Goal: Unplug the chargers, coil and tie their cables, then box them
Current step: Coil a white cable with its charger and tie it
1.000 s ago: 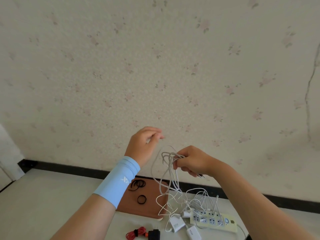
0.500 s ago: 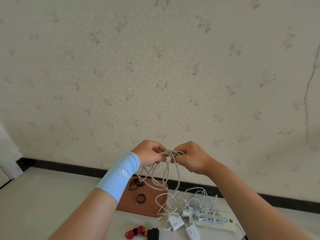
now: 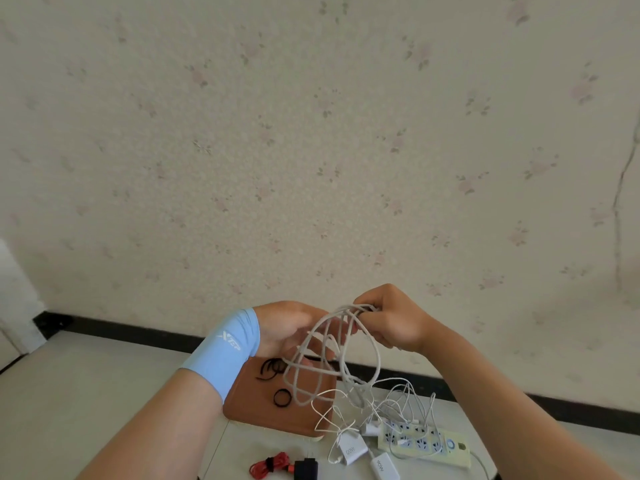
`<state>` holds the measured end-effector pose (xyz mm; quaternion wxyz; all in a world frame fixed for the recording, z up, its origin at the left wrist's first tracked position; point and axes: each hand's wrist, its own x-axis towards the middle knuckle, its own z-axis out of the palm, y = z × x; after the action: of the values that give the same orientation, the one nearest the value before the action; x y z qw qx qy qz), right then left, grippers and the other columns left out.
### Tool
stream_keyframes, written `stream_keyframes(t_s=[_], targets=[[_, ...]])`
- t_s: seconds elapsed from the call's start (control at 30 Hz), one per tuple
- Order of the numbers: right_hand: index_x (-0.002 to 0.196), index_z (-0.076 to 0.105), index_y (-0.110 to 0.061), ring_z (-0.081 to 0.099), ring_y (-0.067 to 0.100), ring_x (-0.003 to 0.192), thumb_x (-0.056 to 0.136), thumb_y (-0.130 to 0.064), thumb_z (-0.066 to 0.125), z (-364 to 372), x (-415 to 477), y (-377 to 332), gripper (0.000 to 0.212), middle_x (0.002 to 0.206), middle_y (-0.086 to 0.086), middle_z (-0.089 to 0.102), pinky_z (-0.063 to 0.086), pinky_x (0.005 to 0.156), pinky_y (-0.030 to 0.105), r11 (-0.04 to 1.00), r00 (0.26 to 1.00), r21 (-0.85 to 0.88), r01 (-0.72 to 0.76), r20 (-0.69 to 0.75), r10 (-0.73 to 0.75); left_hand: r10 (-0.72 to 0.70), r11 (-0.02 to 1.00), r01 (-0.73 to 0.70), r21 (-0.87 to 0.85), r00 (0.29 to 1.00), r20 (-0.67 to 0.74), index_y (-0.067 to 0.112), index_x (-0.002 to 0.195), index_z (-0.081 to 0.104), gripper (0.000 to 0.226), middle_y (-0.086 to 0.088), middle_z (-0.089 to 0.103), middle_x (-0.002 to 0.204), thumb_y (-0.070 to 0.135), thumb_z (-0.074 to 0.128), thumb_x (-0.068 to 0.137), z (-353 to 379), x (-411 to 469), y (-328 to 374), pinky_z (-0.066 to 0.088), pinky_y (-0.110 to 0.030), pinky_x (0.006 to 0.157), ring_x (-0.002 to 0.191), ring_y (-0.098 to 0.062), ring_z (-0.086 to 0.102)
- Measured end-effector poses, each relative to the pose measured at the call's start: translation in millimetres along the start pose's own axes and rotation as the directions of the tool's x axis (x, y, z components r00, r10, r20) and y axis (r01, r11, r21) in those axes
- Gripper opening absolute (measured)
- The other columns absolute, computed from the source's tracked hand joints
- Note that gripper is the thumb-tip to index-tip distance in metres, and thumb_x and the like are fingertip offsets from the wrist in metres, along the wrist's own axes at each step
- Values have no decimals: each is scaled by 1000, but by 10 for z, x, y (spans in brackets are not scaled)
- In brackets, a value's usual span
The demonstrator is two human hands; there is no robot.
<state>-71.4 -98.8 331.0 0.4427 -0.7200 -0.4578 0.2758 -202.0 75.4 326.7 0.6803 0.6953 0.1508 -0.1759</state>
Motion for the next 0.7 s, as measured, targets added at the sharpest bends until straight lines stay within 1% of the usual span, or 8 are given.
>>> stream_keyframes(t_s=[0.07, 0.17, 0.27, 0.37, 0.5, 0.57, 0.63, 0.7], targets=[[67, 69, -3, 35, 20, 47, 83, -12, 66, 5, -22, -26, 19, 53, 11, 43, 29, 44, 28, 999, 999, 29, 15, 33, -16, 2, 997, -2, 72, 1000, -9, 6, 115, 71, 27, -10, 73, 96, 23, 58, 97, 46, 12, -11, 53, -24, 54, 82, -19, 70], [62, 67, -8, 33, 19, 45, 78, -10, 61, -30, -27, -32, 18, 51, 8, 41, 27, 43, 27, 996, 1000, 91, -5, 12, 4, 120, 991, -105, 78, 966, -229, 3, 103, 74, 24, -8, 72, 87, 24, 65, 94, 71, 70, 27, 56, -28, 55, 71, -16, 68], [61, 65, -12, 33, 19, 45, 82, -3, 57, -81, 3, 25, 23, 52, 7, 42, 28, 45, 28, 995, 994, 62, -77, -68, 81, 328, 944, -261, 202, 803, -497, 6, 92, 73, 18, -1, 73, 83, 19, 61, 96, -9, 140, 48, 60, -32, 71, 75, -11, 68], [70, 69, -7, 34, 18, 42, 85, -2, 56, -104, 15, 61, 21, 54, 8, 44, 29, 43, 26, 989, 980, 43, -143, -131, 148, 458, 870, -189, 456, 650, -606, 17, 91, 67, 13, 4, 72, 81, 19, 56, 98, -93, 164, 35, 53, -25, 72, 74, -8, 66], [73, 67, -2, 37, 19, 41, 89, -6, 53, -143, -5, 51, 22, 50, 6, 46, 31, 44, 26, 987, 980, 109, -118, -148, 133, 263, 940, -84, 330, 794, -549, 22, 103, 57, 14, -10, 69, 82, 11, 51, 99, -141, 135, -8, 54, -29, 53, 53, -19, 55], [73, 67, -3, 38, 19, 41, 90, -8, 54, -128, -10, 61, 22, 50, 5, 46, 31, 45, 27, 987, 981, 88, -138, -128, 148, 208, 941, -34, 336, 841, -499, 21, 100, 64, 16, -7, 70, 87, 9, 56, 96, -130, 137, -53, 60, -36, 62, 61, -22, 60], [73, 66, -5, 38, 19, 41, 91, -10, 55, -108, -10, 69, 22, 51, 5, 46, 31, 45, 27, 984, 978, 75, -164, -118, 172, 286, 880, -23, 475, 824, -489, 27, 99, 71, 22, 2, 69, 92, 9, 59, 95, -128, 186, -102, 57, -31, 77, 79, -17, 63], [75, 67, -5, 39, 19, 41, 93, -12, 54, -100, -6, 63, 23, 52, 6, 47, 31, 45, 27, 982, 977, 82, -168, -120, 177, 461, 800, -64, 596, 701, -544, 30, 108, 70, 33, 7, 66, 106, 5, 51, 97, -76, 206, -102, 47, -15, 82, 93, -9, 60]])
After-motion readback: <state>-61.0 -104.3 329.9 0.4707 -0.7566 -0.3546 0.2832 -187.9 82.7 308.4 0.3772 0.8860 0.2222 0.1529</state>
